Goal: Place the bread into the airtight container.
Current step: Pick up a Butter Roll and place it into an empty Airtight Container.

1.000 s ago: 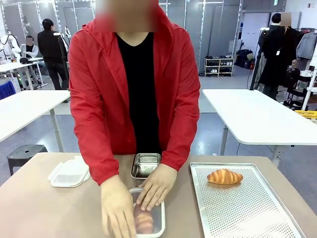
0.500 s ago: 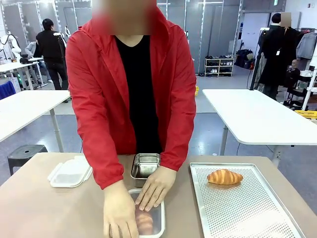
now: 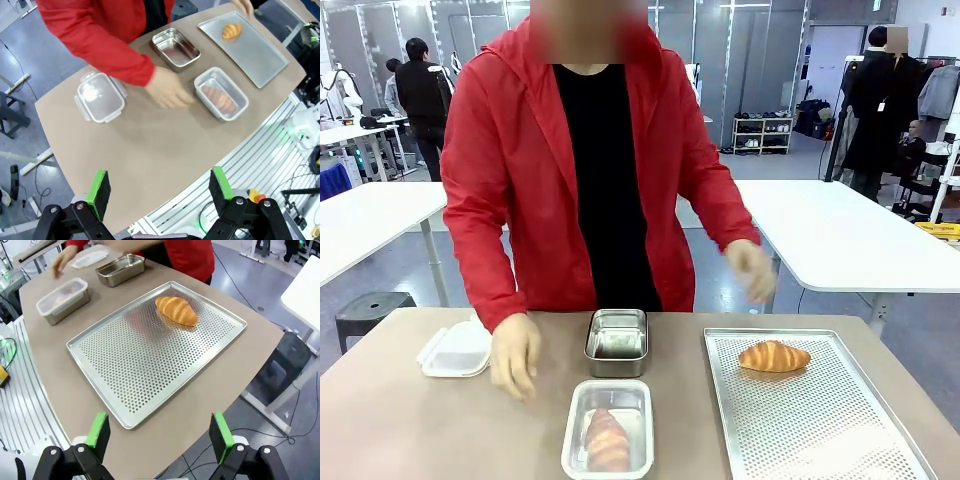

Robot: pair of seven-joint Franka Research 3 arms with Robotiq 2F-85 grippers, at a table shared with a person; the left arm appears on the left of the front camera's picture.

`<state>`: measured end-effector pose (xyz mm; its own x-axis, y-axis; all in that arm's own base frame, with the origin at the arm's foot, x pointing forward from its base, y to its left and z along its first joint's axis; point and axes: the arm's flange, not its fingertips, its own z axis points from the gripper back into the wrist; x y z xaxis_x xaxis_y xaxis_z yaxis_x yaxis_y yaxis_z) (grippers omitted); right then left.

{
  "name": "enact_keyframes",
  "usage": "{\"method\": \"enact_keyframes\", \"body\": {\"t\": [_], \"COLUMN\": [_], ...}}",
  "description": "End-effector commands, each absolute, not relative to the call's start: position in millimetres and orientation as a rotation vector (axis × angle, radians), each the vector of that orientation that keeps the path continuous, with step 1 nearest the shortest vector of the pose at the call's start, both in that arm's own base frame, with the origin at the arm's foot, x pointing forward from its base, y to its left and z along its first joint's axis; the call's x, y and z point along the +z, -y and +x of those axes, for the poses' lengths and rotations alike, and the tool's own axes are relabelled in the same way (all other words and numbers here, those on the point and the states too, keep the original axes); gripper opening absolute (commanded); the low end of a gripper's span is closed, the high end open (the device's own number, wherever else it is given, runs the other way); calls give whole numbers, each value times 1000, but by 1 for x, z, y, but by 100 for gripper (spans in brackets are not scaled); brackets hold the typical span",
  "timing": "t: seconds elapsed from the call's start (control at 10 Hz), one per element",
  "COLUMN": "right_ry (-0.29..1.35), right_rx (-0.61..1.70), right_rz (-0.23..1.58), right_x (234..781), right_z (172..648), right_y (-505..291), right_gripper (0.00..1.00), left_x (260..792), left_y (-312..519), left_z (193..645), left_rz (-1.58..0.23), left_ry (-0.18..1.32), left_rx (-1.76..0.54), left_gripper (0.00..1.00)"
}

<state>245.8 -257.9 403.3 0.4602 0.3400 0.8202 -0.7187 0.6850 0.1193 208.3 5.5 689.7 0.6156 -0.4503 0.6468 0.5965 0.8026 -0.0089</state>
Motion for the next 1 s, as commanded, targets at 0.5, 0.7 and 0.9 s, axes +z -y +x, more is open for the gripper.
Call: {"method": "enact_keyframes", "body": {"t": [0.5, 0.7, 0.9], "right_ry": [867, 813, 671], "right_rx": [686, 973, 1235], "right_rz": [494, 352, 278], "right_x": [403, 453, 485], "right_z": [246, 273, 325], "right_y": [258, 231, 184], "right_gripper": [100, 100, 100], "left_x": [692, 692, 692], "left_y": [-4, -4, -4], "left_z": [209, 209, 209], "left_rz": [-243, -243, -243], "left_ry": [679, 679, 679], "left_rx": [-624, -624, -624], "left_gripper": [100, 100, 100]}}
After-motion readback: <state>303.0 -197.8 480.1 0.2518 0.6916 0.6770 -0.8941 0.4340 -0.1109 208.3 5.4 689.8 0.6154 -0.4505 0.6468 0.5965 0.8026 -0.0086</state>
